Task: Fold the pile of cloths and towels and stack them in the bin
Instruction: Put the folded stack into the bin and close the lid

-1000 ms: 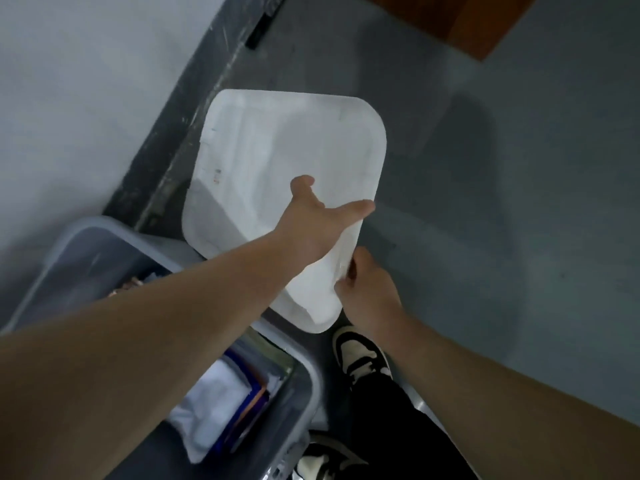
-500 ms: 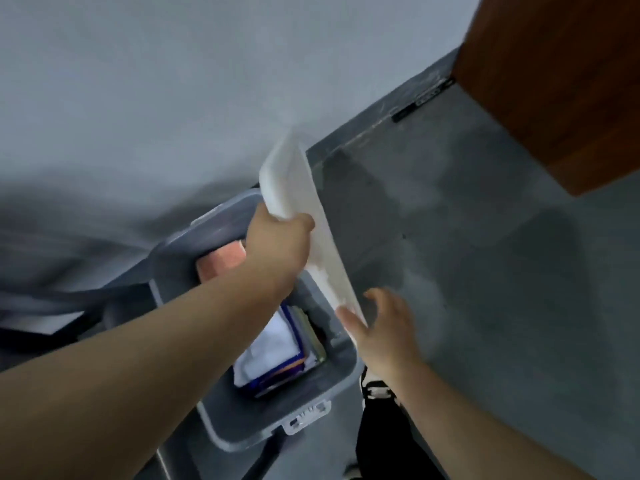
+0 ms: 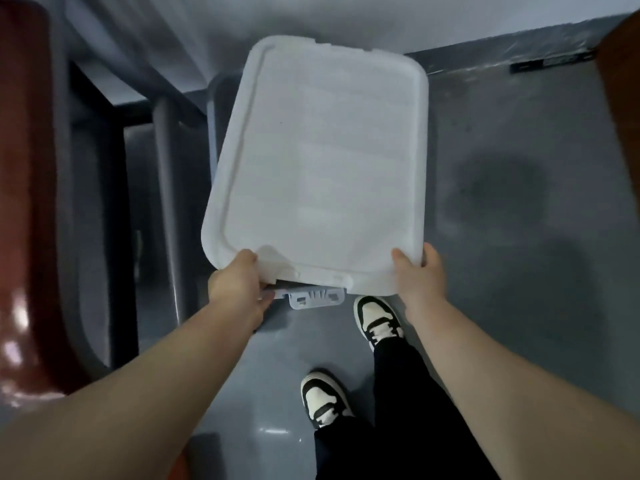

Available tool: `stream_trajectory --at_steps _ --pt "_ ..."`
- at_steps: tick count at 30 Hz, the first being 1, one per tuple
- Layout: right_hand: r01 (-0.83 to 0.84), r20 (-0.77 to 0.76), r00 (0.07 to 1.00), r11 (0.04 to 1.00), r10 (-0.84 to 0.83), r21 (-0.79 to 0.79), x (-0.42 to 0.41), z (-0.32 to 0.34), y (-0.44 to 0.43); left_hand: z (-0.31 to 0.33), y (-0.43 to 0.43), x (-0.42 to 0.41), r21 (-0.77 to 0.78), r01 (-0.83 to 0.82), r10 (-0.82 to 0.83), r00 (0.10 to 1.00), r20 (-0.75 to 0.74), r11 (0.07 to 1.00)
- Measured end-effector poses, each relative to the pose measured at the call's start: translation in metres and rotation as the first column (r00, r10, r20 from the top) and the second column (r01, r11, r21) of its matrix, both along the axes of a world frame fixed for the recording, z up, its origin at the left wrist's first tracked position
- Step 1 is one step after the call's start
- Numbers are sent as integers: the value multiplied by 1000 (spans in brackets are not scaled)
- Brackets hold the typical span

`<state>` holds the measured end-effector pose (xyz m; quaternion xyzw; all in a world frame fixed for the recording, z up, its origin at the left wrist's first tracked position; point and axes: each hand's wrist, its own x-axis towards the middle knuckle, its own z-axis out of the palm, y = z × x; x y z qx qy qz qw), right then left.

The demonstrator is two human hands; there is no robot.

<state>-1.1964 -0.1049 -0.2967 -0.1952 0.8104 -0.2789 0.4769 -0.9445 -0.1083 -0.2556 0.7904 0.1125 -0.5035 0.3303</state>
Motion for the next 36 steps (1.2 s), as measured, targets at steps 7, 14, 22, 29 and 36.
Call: stream_trajectory --at_steps 7,14,22,29,36 --pt "-170 -255 946 975 202 142 14 -48 -36 -59 12 18 226 116 -110 993 -39 967" --pt "139 47 983 887 -178 441 39 -53 -2 -86 21 19 366 178 -172 984 -49 914" --pt "44 439 829 822 -347 568 65 -59 20 -87 21 23 407 228 -219 973 -69 885" --pt "15 422 851 818 -312 575 82 -61 26 -93 26 19 415 329 -343 938 -42 848" --pt "132 361 850 820 -382 556 92 -65 22 -93 26 21 426 325 -368 930 20 844"
